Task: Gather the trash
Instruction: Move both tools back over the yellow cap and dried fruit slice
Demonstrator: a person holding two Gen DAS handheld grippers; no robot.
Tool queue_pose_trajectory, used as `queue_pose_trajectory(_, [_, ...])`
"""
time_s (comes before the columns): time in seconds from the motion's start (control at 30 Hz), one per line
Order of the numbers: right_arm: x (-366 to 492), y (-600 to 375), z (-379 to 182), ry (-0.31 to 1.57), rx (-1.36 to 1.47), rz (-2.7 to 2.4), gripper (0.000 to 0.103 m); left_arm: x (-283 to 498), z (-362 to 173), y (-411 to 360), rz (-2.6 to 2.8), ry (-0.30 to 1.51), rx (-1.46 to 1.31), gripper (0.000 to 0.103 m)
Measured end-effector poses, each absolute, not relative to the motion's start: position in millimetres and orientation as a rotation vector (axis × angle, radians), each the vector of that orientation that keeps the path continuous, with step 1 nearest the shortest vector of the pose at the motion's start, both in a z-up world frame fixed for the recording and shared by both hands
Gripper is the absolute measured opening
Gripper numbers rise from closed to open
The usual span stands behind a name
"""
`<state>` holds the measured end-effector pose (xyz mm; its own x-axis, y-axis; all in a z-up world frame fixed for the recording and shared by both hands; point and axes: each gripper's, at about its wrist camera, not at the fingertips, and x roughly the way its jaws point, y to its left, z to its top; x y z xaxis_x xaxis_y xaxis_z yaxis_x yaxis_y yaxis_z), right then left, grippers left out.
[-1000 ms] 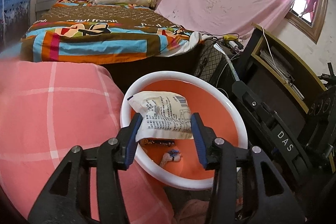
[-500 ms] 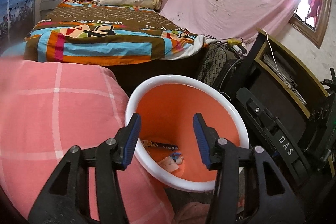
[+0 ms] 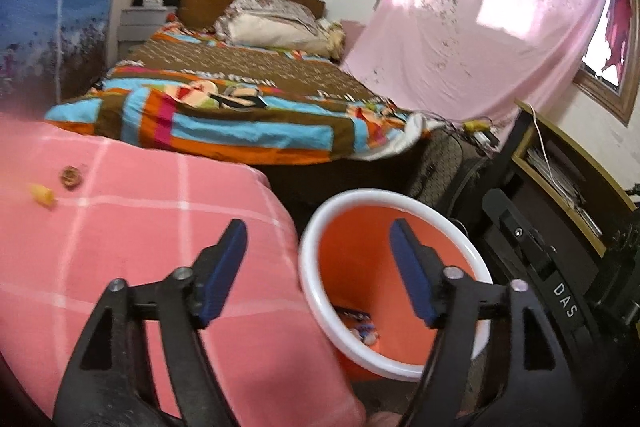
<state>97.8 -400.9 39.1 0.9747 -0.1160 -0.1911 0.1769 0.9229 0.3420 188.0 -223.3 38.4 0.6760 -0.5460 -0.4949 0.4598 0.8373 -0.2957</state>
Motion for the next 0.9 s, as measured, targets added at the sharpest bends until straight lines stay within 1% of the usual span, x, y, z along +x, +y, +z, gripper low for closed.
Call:
queue_pose_trajectory(0.1, [103.1,-392.6,42.0,0.165,0.357,-0.138,0.048,189.3,42.7,-208.9,-0.524,0.570,-0.160,0.091])
queue_pose_trajectory(0.13, [104.9,-389.4,42.8,0.165,0.354,-0.133,0.053,189.6,44.4,-202.9,-0.500,0.557,-0.156,0.093])
queue_pose_trajectory(0.17, [107.4,-385.2,43.8,0.162,0.351,-0.127,0.065,189.7,46.0,-197.4,-0.471,0.541,-0.150,0.098])
queue_pose_trajectory(0.2, [108.3,-382.0,44.2,0.157,0.351,-0.122,0.072,189.8,47.1,-191.9,-0.448,0.524,-0.145,0.103])
queue_pose_trajectory(0.23, [108.8,-379.0,44.7,0.149,0.352,-0.119,0.079,188.7,48.8,-186.0,-0.415,0.499,-0.139,0.103])
queue_pose_trajectory(0.3, [111.2,-371.7,46.9,0.135,0.345,-0.110,0.080,186.2,52.1,-172.2,-0.364,0.442,-0.141,0.103])
queue_pose_trajectory(0.4, [116.0,-359.5,51.0,0.112,0.333,-0.089,0.088,184.3,55.4,-152.8,-0.327,0.396,-0.153,0.103])
queue_pose_trajectory(0.47, [117.6,-351.7,52.8,0.084,0.337,-0.083,0.103,181.8,57.8,-140.5,-0.309,0.368,-0.159,0.103])
queue_pose_trajectory(0.73, [123.3,-310.1,64.9,-0.019,0.277,0.005,0.103,169.8,64.9,-89.9,-0.208,0.240,-0.203,0.103])
queue_pose_trajectory(0.9, [129.0,-283.1,71.7,-0.067,0.213,0.049,0.103,164.2,65.6,-60.1,-0.136,0.168,-0.172,0.103])
